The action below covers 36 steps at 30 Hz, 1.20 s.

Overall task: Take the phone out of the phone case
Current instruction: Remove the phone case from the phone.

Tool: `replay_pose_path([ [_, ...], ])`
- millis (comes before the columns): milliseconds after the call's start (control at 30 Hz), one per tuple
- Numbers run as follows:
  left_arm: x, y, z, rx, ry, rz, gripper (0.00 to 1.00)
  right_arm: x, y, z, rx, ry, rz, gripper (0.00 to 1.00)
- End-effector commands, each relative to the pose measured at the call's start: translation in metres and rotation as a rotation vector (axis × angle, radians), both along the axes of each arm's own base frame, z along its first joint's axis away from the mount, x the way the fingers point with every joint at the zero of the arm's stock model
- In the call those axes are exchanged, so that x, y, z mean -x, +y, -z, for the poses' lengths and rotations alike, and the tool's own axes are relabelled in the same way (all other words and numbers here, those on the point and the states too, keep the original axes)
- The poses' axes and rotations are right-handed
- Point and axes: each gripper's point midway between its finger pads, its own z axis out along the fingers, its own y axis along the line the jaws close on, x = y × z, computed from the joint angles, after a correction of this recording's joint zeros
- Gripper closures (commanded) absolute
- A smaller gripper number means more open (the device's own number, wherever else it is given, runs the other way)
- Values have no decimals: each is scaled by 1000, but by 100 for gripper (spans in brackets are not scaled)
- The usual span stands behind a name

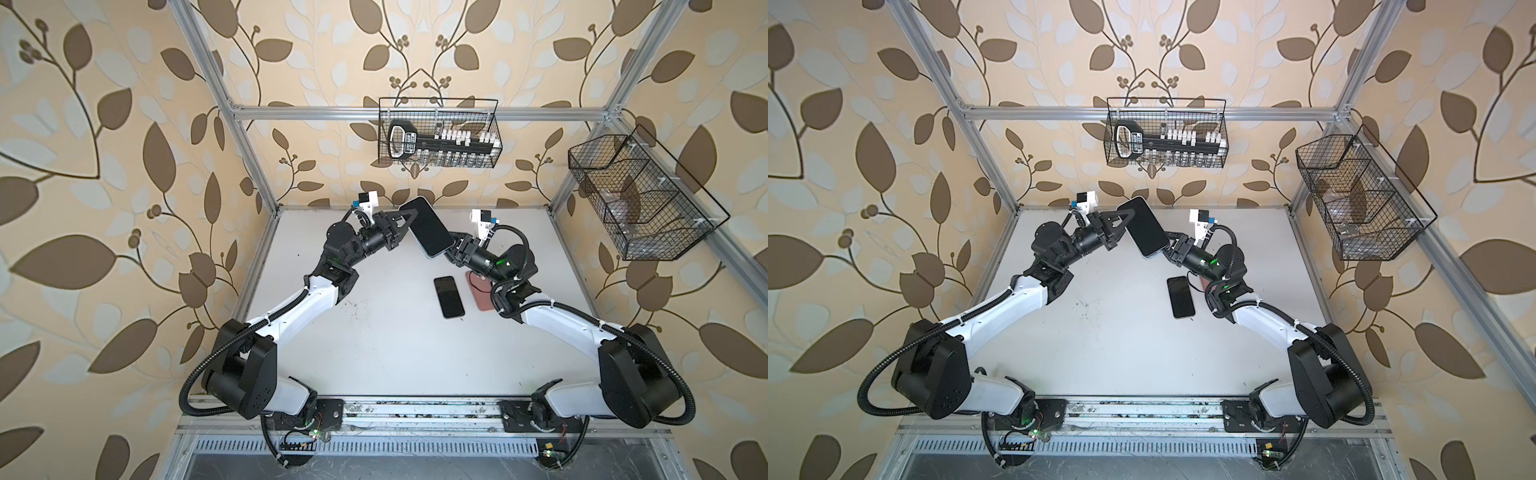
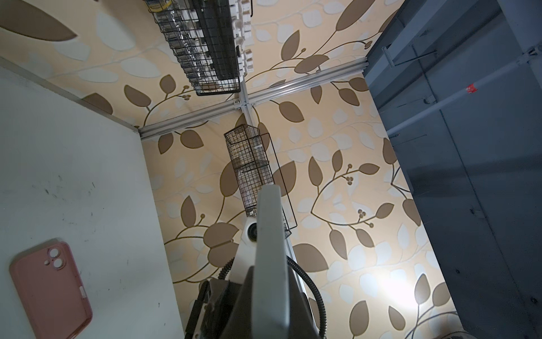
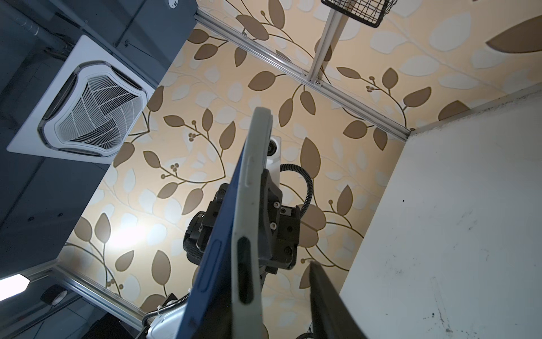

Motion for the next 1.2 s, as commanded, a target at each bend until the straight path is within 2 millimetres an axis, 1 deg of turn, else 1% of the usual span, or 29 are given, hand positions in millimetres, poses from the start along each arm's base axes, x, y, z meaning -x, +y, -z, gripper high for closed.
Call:
replay_pose_path([
  [0,-7,2,-9,-2,-63,-60,100,17,3,-25,-59,-88,-44,67],
  [67,-7,2,-7,-5,-63,-57,100,17,4,-26,-66,-87,-46,69],
  [167,-8,2,0,-20,-53,-65,100,16,4,-25,-79,-73,-48,76],
  [200,-15,-1,15,-43,-25,-65,100,15,4,-24,-83,-64,-47,78],
  [300,-18,-4,27,-73,-6,-63,100,12,3,-22,-100,-44,-42,82],
  [333,-19,-4,31,-79,-1,-61,99,12,2,-22,-108,-42,-41,84],
  [467,-21,-6,40,-96,15,-57,87,10,2,-18,-114,-22,-37,86],
  [533,-22,-7,43,-99,19,-56,79,9,1,-16,-117,-10,-36,89],
  [600,-23,-8,46,-103,24,-55,74,7,0,-14,-123,6,-29,95],
  [700,-23,-8,46,-107,24,-54,65,6,-3,-13,-127,13,-21,97],
  [1100,-22,-7,45,-125,20,-60,55,0,-9,-8,-191,56,-26,99],
  [1167,-21,-7,43,-131,15,-63,50,0,-9,-8,-203,59,-30,99],
])
